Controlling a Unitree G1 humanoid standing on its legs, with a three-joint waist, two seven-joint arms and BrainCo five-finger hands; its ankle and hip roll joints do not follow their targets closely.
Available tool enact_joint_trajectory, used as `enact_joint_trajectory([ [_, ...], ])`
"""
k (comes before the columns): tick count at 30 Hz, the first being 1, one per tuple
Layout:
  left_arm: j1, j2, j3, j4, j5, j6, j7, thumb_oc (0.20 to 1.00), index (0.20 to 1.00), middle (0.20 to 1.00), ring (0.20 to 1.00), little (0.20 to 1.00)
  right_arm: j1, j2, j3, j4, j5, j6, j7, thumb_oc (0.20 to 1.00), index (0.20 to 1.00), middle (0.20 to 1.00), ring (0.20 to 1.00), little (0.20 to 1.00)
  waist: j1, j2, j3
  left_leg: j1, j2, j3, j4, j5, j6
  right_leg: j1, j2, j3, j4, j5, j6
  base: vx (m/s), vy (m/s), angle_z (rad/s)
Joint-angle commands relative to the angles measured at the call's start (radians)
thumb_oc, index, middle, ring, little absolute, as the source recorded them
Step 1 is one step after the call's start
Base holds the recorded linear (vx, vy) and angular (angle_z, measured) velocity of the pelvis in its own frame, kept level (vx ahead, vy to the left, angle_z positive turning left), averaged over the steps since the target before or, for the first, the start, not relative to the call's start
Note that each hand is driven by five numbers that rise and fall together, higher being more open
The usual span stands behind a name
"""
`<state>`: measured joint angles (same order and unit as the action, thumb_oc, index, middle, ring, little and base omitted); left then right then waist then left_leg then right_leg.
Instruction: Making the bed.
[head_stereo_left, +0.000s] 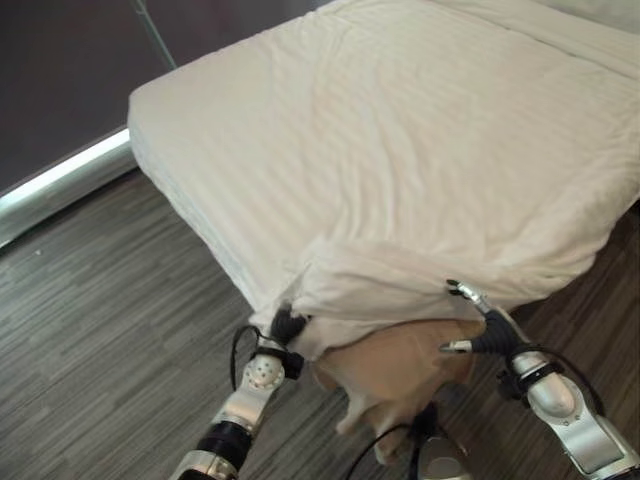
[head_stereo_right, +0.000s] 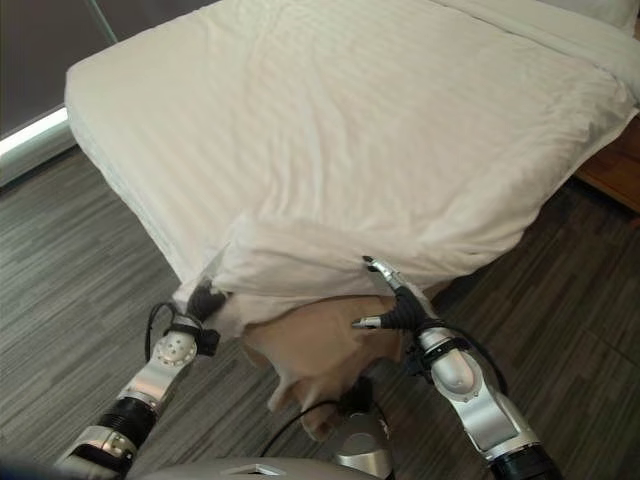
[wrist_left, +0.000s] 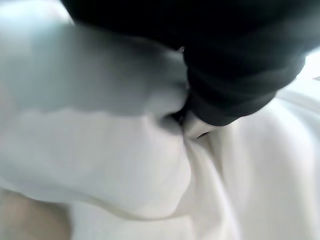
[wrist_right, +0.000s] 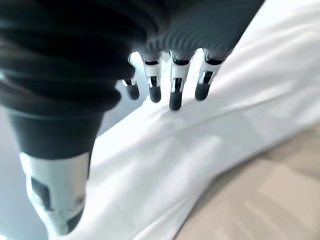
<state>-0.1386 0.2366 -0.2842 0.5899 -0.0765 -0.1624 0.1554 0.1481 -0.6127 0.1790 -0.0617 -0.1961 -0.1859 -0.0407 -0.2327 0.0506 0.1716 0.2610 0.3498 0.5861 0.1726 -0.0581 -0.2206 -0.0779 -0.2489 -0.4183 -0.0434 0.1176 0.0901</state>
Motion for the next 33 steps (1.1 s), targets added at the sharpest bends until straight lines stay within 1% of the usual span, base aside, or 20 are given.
enact_joint_trajectory([
  [1, 0.023, 0.047, 0.059, 0.037, -0.074, 0.017, -0.035, 1.0, 1.0, 1.0, 1.0, 1.0, 0.054, 0.046, 0.029, -0.038, -0.016, -0.018, -0.006, 1.0, 1.0, 1.0, 1.0, 1.0, -0.048, -0.006, -0.066, 0.054, -0.082, -0.028, -0.107, -0.006, 0.005, 0.012, -0.063, 0.035, -0.024, 0.04, 0.122, -0.18, 0.305, 0.36],
  [2, 0.027, 0.038, 0.052, 0.035, -0.092, 0.02, -0.048, 1.0, 1.0, 1.0, 1.0, 1.0, 0.057, 0.055, 0.024, -0.038, -0.019, -0.013, -0.008, 1.0, 1.0, 1.0, 1.0, 1.0, -0.054, -0.014, -0.065, 0.056, -0.086, -0.016, -0.133, -0.015, 0.008, 0.002, -0.079, 0.032, -0.021, 0.07, 0.13, -0.18, 0.328, 0.33],
  [3, 0.03, 0.036, 0.045, 0.032, -0.104, 0.02, -0.059, 1.0, 1.0, 1.0, 1.0, 1.0, 0.057, 0.07, 0.024, -0.036, -0.026, -0.007, -0.012, 1.0, 1.0, 1.0, 1.0, 1.0, -0.056, -0.023, -0.067, 0.063, -0.113, -0.02, -0.174, -0.033, 0.029, -0.002, -0.1, 0.042, -0.02, 0.108, 0.155, -0.2, 0.333, 0.4],
  [4, 0.042, 0.039, 0.036, 0.017, -0.121, 0.018, -0.071, 1.0, 1.0, 1.0, 1.0, 1.0, 0.061, 0.082, 0.021, -0.044, -0.034, -0.003, -0.016, 1.0, 1.0, 1.0, 1.0, 1.0, -0.063, -0.037, -0.067, 0.082, -0.138, -0.005, -0.228, -0.036, 0.037, -0.018, -0.115, 0.053, -0.016, 0.148, 0.167, -0.24, 0.335, 0.34],
  [5, 0.054, 0.04, 0.027, 0.01, -0.134, 0.025, -0.097, 1.0, 1.0, 1.0, 1.0, 1.0, 0.06, 0.115, 0.03, -0.04, -0.048, 0.005, -0.017, 1.0, 1.0, 1.0, 1.0, 1.0, -0.064, -0.06, -0.059, 0.092, -0.157, 0.007, -0.255, -0.054, 0.049, -0.041, -0.128, 0.072, 0.002, 0.201, 0.172, -0.43, 0.332, -0.03],
  [6, 0.07, 0.04, 0.005, -0.004, -0.187, 0.03, -0.121, 1.0, 1.0, 1.0, 1.0, 1.0, 0.065, 0.162, 0.048, -0.026, -0.051, 0.016, -0.024, 1.0, 1.0, 1.0, 1.0, 1.0, -0.079, -0.078, -0.031, 0.079, -0.152, 0.001, -0.26, -0.061, 0.057, -0.08, -0.127, 0.111, 0.043, 0.25, 0.172, -0.53, 0.411, -0.15],
  [7, 0.07, 0.034, -0.017, -0.001, -0.22, 0.034, -0.132, 1.0, 1.0, 1.0, 1.0, 1.0, 0.07, 0.172, 0.054, -0.034, -0.052, 0.017, -0.024, 1.0, 1.0, 1.0, 1.0, 1.0, -0.097, -0.078, -0.012, 0.063, -0.155, -0.007, -0.26, -0.055, 0.079, -0.091, -0.086, 0.178, 0.109, 0.184, 0.172, -0.4, 0.312, -0.04],
  [8, 0.07, 0.035, -0.017, -0.001, -0.222, 0.034, -0.132, 1.0, 1.0, 1.0, 1.0, 1.0, 0.07, 0.172, 0.054, -0.035, -0.051, 0.018, -0.023, 1.0, 1.0, 1.0, 1.0, 1.0, -0.094, -0.08, -0.013, 0.063, -0.157, -0.005, -0.26, -0.055, 0.079, -0.097, -0.088, 0.182, 0.117, 0.178, 0.172, -0.41, 0.41, 0.35],
  [9, 0.089, 0.031, -0.041, -0.018, -0.245, 0.039, -0.155, 1.0, 1.0, 1.0, 1.0, 1.0, 0.077, 0.162, 0.052, -0.053, -0.059, 0.015, -0.023, 1.0, 1.0, 1.0, 1.0, 1.0, -0.094, -0.086, -0.006, 0.036, -0.187, 0.008, -0.26, -0.029, 0.115, -0.074, -0.063, 0.196, 0.196, 0.131, 0.172, -0.33, 0.338, 0.63],
  [12, 0.14, 0.031, -0.077, -0.072, -0.285, 0.052, -0.196, 1.0, 1.0, 1.0, 1.0, 1.0, 0.086, 0.157, 0.029, -0.087, -0.066, 0.006, -0.033, 1.0, 1.0, 1.0, 1.0, 1.0, -0.08, -0.075, -0.006, 0.002, -0.208, 0.008, -0.26, -0.015, 0.157, -0.051, 0.005, 0.187, 0.338, 0.044, 0.163, -0.27, 0.323, -0.37],
  [13, 0.159, 0.036, -0.085, -0.096, -0.298, 0.056, -0.206, 1.0, 1.0, 1.0, 1.0, 1.0, 0.089, 0.154, 0.013, -0.102, -0.072, 0.006, -0.041, 1.0, 1.0, 1.0, 1.0, 1.0, -0.072, -0.078, -0.012, -0.008, -0.218, 0.007, -0.26, -0.015, 0.164, -0.035, 0.017, 0.18, 0.335, 0.023, 0.163, -0.15, 0.184, -0.33],
  [14, 0.192, 0.038, -0.096, -0.125, -0.323, 0.067, -0.233, 1.0, 1.0, 1.0, 1.0, 1.0, 0.086, 0.143, -0.029, -0.147, -0.109, 0.006, -0.068, 1.0, 1.0, 1.0, 1.0, 1.0, -0.05, -0.091, -0.032, -0.022, -0.238, 0.009, -0.26, -0.015, 0.171, 0.017, 0.02, 0.163, 0.263, -0.003, 0.152, -0.11, 0.125, 0.26],
  [16, 0.224, 0.047, -0.088, -0.139, -0.33, 0.071, -0.246, 1.0, 1.0, 1.0, 1.0, 1.0, 0.086, 0.139, -0.075, -0.202, -0.141, 0.004, -0.097, 1.0, 1.0, 1.0, 1.0, 1.0, -0.032, -0.099, -0.046, -0.031, -0.242, 0.019, -0.26, -0.005, 0.172, 0.039, 0.023, 0.16, 0.23, 0.0, 0.153, -0.06, 0.059, 0.06],
  [19, 0.268, 0.058, -0.07, -0.132, -0.311, 0.079, -0.263, 1.0, 1.0, 1.0, 1.0, 1.0, 0.089, 0.135, -0.169, -0.318, -0.168, 0.001, -0.123, 1.0, 1.0, 1.0, 1.0, 1.0, -0.027, -0.102, -0.05, -0.025, -0.238, 0.023, -0.26, -0.003, 0.173, 0.039, 0.038, 0.172, 0.215, 0.014, 0.152, -0.01, 0.028, -0.4],
  [21, 0.289, 0.061, -0.055, -0.119, -0.305, 0.081, -0.27, 1.0, 1.0, 1.0, 1.0, 1.0, 0.081, 0.134, -0.226, -0.386, -0.165, -0.014, -0.141, 1.0, 1.0, 1.0, 1.0, 1.0, -0.027, -0.106, -0.054, -0.027, -0.237, 0.025, -0.26, -0.002, 0.177, 0.049, 0.038, 0.156, 0.205, 0.02, 0.152, -0.01, 0.01, -0.19],
  [23, 0.294, 0.056, -0.034, -0.1, -0.327, 0.088, -0.279, 1.0, 1.0, 1.0, 1.0, 1.0, 0.05, 0.122, -0.238, -0.397, -0.163, -0.016, -0.145, 1.0, 1.0, 1.0, 1.0, 1.0, -0.017, -0.11, -0.065, -0.03, -0.237, 0.02, -0.26, 0.001, 0.176, 0.072, 0.048, 0.143, 0.168, 0.01, 0.149, -0.01, 0.011, -0.18],
  [26, 0.286, 0.044, -0.013, -0.078, -0.373, 0.095, -0.275, 1.0, 1.0, 1.0, 1.0, 1.0, -0.022, 0.112, -0.161, -0.296, -0.133, 0.013, -0.123, 1.0, 1.0, 1.0, 1.0, 1.0, 0.019, -0.108, -0.078, -0.032, -0.229, 0.001, -0.26, 0.008, 0.169, 0.111, 0.057, 0.117, 0.11, -0.034, 0.125, 0.01, 0.0, 0.04],
  [30, 0.278, 0.041, 0.001, -0.081, -0.406, 0.106, -0.28, 1.0, 1.0, 1.0, 1.0, 1.0, -0.08, 0.112, -0.054, -0.098, -0.11, 0.059, -0.09, 1.0, 1.0, 1.0, 1.0, 1.0, 0.049, -0.116, -0.081, -0.032, -0.225, -0.015, -0.26, 0.011, 0.164, 0.138, 0.055, 0.083, 0.084, -0.043, 0.118, 0.03, -0.037, 0.19],
  [32, 0.274, 0.041, 0.009, -0.052, -0.406, 0.112, -0.291, 1.0, 1.0, 1.0, 1.0, 1.0, -0.172, 0.119, 0.041, 0.17, -0.122, 0.099, -0.096, 1.0, 1.0, 1.0, 1.0, 1.0, 0.085, -0.118, -0.085, -0.042, -0.219, -0.033, -0.26, 0.018, 0.157, 0.159, 0.051, 0.052, 0.067, -0.049, 0.114, 0.06, -0.071, 0.44],
  [33, 0.273, 0.044, 0.006, -0.048, -0.407, 0.113, -0.292, 1.0, 1.0, 1.0, 1.0, 1.0, -0.196, 0.122, 0.056, 0.227, -0.118, 0.112, -0.098, 1.0, 1.0, 1.0, 1.0, 1.0, 0.094, -0.117, -0.086, -0.045, -0.218, -0.035, -0.26, 0.021, 0.156, 0.16, 0.049, 0.047, 0.066, -0.05, 0.113, 0.05, -0.058, 0.36],
])
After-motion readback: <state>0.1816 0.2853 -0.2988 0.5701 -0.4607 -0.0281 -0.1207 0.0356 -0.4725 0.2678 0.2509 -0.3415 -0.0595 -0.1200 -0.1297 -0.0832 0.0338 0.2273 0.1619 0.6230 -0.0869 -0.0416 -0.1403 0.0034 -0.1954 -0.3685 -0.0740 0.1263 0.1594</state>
